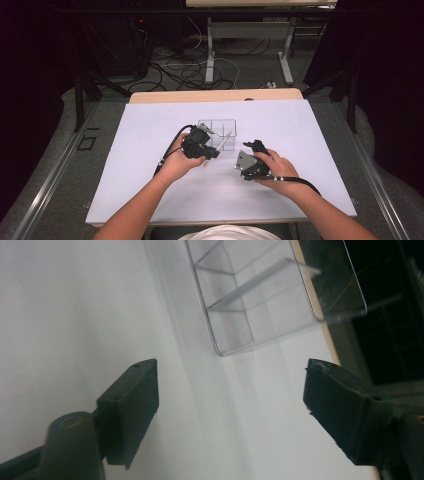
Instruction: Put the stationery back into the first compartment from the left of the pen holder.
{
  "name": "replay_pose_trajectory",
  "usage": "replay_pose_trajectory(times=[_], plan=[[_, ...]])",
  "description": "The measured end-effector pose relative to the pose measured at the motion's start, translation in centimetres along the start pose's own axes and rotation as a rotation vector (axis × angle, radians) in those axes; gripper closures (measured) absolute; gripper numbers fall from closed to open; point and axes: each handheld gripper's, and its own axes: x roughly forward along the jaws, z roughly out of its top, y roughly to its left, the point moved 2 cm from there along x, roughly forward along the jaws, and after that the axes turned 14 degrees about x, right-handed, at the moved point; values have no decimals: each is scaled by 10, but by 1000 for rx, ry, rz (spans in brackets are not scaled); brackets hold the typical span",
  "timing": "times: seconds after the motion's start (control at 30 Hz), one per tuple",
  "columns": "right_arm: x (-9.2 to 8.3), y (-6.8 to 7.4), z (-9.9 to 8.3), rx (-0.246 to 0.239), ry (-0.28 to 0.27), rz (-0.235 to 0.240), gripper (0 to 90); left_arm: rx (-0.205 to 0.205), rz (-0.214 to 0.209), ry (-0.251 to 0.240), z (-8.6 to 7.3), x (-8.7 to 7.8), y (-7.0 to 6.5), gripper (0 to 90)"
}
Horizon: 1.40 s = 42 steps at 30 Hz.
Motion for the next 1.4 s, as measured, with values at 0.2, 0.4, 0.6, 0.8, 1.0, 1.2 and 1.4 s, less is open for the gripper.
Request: replay_pose_trajectory(times=[0.2,0.4,0.6,0.8,1.0,1.2,1.4], plan=[[-4,-19,-11,268,24,55,149,-3,25,-69,2,-9,5,788],[-2,-31,-24,398,50,105,141,-30,46,-154,6,-17,8,787],[-2,-40,-29,552,38,153,125,-38,86,-229,12,-24,14,787],[-4,-49,-32,665,-17,149,39,-49,127,-302,18,-33,21,787],[-5,-59,-41,792,-48,138,0,-69,179,-370,23,-39,30,787],[-4,-68,-54,847,-38,120,0,-98,235,-432,25,-44,38,787],[-3,-71,-60,898,-43,108,0,-131,278,-464,26,-41,45,787]])
